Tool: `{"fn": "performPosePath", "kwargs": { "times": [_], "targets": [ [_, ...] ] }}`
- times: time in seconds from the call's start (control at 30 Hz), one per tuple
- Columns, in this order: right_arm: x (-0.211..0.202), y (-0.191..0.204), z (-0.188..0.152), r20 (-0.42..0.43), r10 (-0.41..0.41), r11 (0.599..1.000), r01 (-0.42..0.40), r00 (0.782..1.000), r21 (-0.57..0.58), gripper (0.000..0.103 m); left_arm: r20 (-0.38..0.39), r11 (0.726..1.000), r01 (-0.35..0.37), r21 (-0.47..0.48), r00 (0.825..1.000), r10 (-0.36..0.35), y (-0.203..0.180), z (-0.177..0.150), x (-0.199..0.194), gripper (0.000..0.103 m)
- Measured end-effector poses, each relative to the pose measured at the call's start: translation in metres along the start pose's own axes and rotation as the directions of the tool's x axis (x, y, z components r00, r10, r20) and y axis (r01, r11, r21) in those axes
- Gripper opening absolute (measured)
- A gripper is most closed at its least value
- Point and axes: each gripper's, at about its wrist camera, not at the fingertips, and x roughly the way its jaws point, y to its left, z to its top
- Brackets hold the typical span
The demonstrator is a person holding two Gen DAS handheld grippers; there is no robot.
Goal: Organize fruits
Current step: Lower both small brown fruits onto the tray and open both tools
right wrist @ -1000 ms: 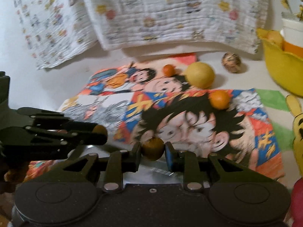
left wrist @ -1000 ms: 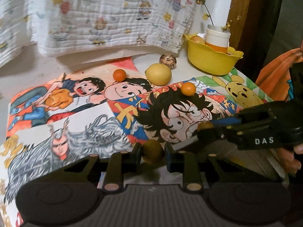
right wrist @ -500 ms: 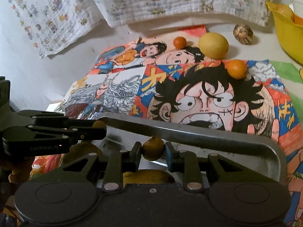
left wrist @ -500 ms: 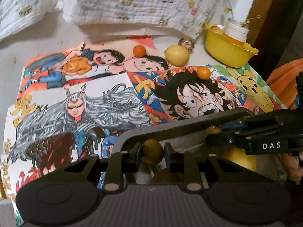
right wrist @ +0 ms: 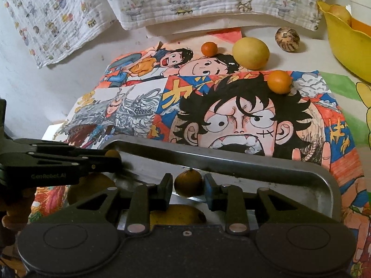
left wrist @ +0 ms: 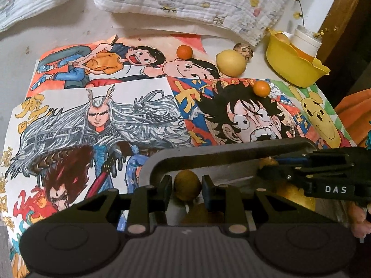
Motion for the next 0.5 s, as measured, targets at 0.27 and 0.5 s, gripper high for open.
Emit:
{"fn": "performPosePath", "kwargs": {
  "times": [0.27, 0.5],
  "targets": [
    [-0.025, 0.004, -0.010, 0.071, 0.016, 1.000, -0.017, 0.997, 0.003, 0.052, 0.065, 1.000, -0.009, -0.021, 0.998, 0.010, -0.001, -0.010, -0.025, 0.055],
    [-0.052, 0.030, -0.038, 0.224, -0.012, 0.993, 0.039, 0.974, -0.115, 0.078, 0.209, 0.998, -0.055, 0.001, 0.976, 0.054, -0.011, -0.033, -0.061, 0.089]
  ]
}}
